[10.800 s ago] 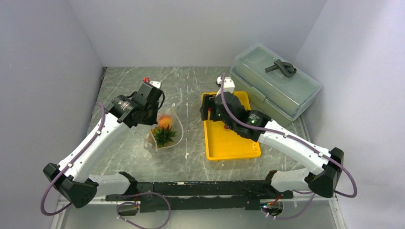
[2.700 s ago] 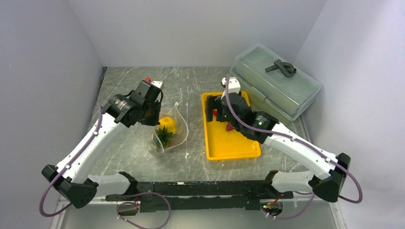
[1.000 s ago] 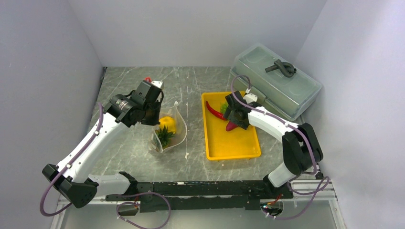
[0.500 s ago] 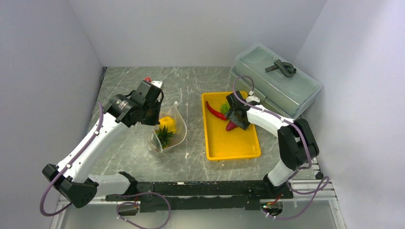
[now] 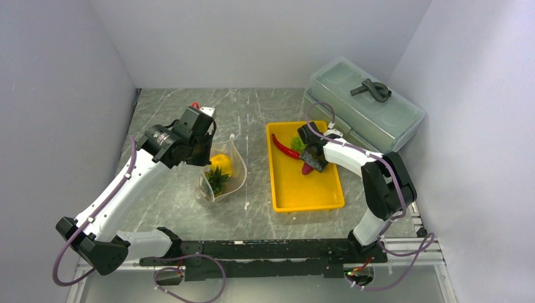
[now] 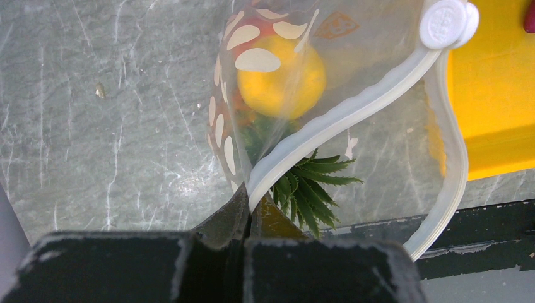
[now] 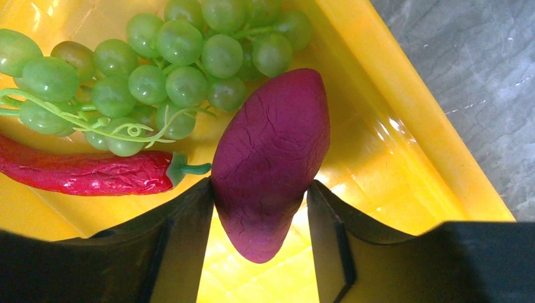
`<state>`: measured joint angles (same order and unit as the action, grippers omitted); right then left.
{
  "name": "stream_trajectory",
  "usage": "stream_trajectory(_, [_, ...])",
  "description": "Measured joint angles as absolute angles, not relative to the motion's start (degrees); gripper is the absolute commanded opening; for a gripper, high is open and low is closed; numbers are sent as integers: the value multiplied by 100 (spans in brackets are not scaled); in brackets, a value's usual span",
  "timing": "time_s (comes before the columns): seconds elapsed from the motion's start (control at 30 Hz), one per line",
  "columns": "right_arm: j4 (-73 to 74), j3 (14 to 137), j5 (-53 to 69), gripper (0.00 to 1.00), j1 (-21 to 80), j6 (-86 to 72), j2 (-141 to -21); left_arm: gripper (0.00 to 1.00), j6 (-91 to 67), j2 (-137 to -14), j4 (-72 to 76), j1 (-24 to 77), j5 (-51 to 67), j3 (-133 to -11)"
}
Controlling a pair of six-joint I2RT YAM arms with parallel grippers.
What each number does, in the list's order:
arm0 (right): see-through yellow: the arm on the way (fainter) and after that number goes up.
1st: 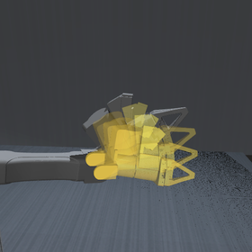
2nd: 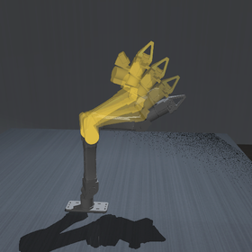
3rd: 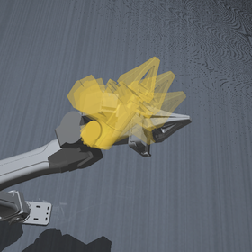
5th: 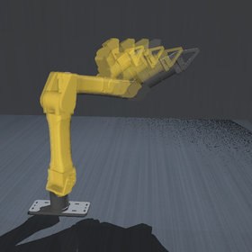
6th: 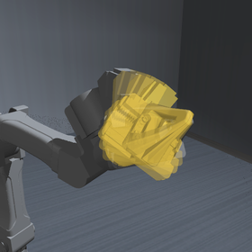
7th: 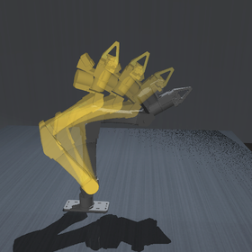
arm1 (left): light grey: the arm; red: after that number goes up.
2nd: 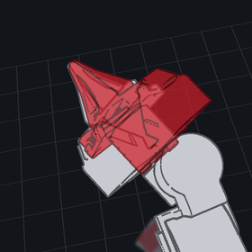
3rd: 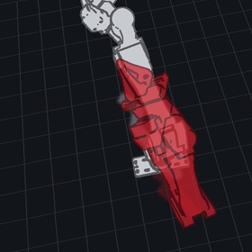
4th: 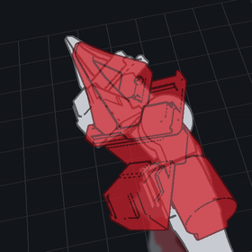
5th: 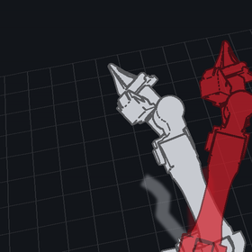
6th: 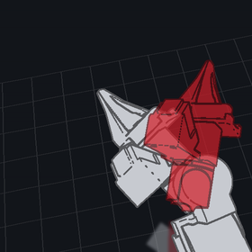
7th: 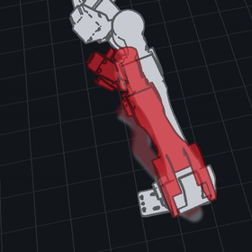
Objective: Place the food in the zip-top bag and seal the zipper
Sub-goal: Pick up the fake fruit from the bin.
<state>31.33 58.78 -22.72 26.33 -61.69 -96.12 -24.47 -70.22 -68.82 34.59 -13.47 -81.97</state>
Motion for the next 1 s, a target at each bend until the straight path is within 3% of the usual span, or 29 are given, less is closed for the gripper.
stream_trajectory(0.2, [3133, 5876, -2329, 26, 2630, -6160, -9581, 0, -2447, -7022, -6882, 3459, -1350, -8197])
stream_trajectory(0.37, [3124, 5830, -2287, 20, 2630, -5992, -9347, 0, -2447, -7022, -6877, 3459, -1345, -8176])
stream_trajectory(0.5, [3063, 5739, -2161, 0, 2628, -5680, -9011, 0, -2445, -7022, -6875, 3459, -1341, -8176])
stream_trajectory(1.0, [2401, 5177, -449, 0, 2628, -3793, -6947, 0, -2425, -7022, -6877, 3459, -1339, -8176])
